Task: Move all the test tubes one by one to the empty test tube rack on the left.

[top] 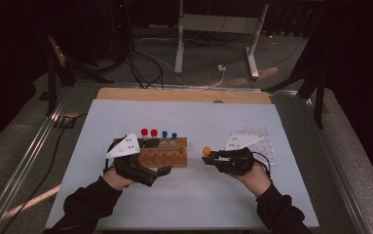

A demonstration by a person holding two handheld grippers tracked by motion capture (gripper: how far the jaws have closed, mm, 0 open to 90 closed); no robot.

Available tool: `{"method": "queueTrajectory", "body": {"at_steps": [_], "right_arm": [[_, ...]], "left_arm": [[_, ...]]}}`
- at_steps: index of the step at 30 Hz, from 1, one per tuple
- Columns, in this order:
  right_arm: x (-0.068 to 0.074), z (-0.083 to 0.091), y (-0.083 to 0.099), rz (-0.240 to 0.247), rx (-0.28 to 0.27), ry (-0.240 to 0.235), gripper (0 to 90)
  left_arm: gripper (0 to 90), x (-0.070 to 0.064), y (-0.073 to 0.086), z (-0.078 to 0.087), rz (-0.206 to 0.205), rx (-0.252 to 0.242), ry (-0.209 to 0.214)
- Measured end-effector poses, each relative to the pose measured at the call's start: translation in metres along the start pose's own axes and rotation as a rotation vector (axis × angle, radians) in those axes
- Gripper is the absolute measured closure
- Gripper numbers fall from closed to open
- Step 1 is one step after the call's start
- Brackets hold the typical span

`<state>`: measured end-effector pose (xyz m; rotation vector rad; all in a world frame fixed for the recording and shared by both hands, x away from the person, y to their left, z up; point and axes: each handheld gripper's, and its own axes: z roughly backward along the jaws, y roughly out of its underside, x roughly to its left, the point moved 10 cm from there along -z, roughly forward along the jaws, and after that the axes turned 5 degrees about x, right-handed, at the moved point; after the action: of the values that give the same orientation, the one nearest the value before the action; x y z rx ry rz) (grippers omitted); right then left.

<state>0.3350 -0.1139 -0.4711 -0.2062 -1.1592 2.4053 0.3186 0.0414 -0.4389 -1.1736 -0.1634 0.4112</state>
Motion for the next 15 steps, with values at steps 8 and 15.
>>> {"method": "queueTrajectory", "body": {"at_steps": [8, 15], "right_arm": [[0.020, -0.009, -0.008, 0.044, 0.006, -0.044, 74.6], [0.026, -0.012, -0.010, 0.057, 0.008, -0.062, 74.6]], "left_arm": [[22.8, -0.012, -0.009, -0.019, -0.019, 0.003, 0.046], [37.1, -0.021, -0.013, -0.035, -0.055, 0.021, 0.054]]}}
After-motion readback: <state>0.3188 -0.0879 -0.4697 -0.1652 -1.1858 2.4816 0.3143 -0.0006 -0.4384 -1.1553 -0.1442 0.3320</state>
